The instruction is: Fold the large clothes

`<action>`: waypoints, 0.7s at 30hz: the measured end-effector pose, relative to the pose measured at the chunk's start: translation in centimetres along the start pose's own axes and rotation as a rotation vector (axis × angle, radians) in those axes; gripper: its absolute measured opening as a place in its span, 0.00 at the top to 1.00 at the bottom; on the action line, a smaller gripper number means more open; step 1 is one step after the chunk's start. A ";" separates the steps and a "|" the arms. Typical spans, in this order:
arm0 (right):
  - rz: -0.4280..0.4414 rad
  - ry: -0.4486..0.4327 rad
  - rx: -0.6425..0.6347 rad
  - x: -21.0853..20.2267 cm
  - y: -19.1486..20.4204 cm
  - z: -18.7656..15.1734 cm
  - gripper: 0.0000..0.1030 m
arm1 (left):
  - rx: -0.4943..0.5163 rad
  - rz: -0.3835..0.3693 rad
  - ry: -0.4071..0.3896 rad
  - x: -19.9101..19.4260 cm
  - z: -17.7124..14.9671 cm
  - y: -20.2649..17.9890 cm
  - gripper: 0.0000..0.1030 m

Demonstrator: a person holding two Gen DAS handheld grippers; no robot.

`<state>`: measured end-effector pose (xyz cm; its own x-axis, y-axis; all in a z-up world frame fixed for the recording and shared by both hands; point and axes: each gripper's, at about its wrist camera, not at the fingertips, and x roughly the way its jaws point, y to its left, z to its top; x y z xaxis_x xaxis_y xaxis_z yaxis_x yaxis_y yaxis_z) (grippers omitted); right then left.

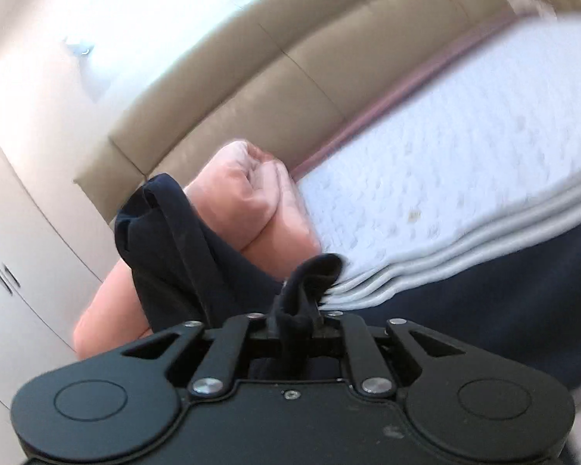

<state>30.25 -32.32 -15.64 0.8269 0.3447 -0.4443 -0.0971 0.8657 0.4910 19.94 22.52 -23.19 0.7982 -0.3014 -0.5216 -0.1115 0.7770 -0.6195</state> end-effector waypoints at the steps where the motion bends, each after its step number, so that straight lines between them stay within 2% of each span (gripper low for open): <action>1: -0.119 0.079 -0.057 1.0 0.1 0.0 0.36 | -0.012 0.010 0.017 0.2 -0.3 0.1 0.85; 2: -0.218 0.174 -0.084 2.0 -0.1 -0.1 0.25 | -0.027 0.013 0.030 0.3 -0.5 0.0 0.84; 3: -0.245 0.237 -0.077 2.3 -0.5 -0.2 0.27 | -0.035 0.006 0.037 0.2 -0.3 -0.3 0.81; 4: -0.220 0.244 -0.052 1.7 -0.9 -0.4 0.28 | -0.027 0.008 0.046 -0.1 -0.1 -0.8 0.75; 5: -0.202 0.221 -0.029 0.8 -0.9 -0.5 0.21 | -0.010 0.020 0.054 -0.4 0.1 -1.3 0.71; 6: -0.203 0.188 -0.027 -0.4 -0.6 -0.7 0.16 | 0.012 0.040 0.074 -0.3 0.5 -1.8 0.61; 7: -0.208 0.159 -0.042 -1.1 0.1 -0.8 0.12 | 0.035 0.059 0.105 -0.4 0.6 -2.4 0.52; 9: -0.162 0.148 -0.139 -2.3 2.4 -1.6 0.05 | 0.050 0.099 0.164 0.0 0.7 -3.2 0.46; 12: -0.063 0.256 -0.329 -0.7 6.3 -3.0 0.03 | 0.082 0.181 0.217 0.4 0.5 -4.4 0.43; 14: -0.097 0.369 -0.433 1.0 7.4 -4.7 0.02 | 0.097 0.215 0.239 0.7 0.4 -4.7 0.42; 16: -0.200 0.467 -0.505 2.8 7.0 -6.5 0.01 | 0.107 0.229 0.248 0.7 0.2 -4.9 0.41; 18: -0.162 0.416 -0.541 1.9 6.3 -7.0 0.00 | 0.091 0.240 0.276 0.6 -0.1 -5.1 0.36; 19: -0.155 0.419 -0.525 1.6 6.0 -6.8 0.00 | 0.078 0.237 0.294 0.5 -0.2 -5.3 0.28; 21: -0.137 0.430 -0.470 0.8 5.6 -6.0 0.00 | 0.046 0.239 0.327 0.2 -0.7 -5.8 0.21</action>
<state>27.05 -24.99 -17.77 0.5634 0.2495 -0.7876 -0.3190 0.9451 0.0712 20.32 17.54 -20.08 0.5219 -0.2637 -0.8112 -0.2380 0.8682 -0.4353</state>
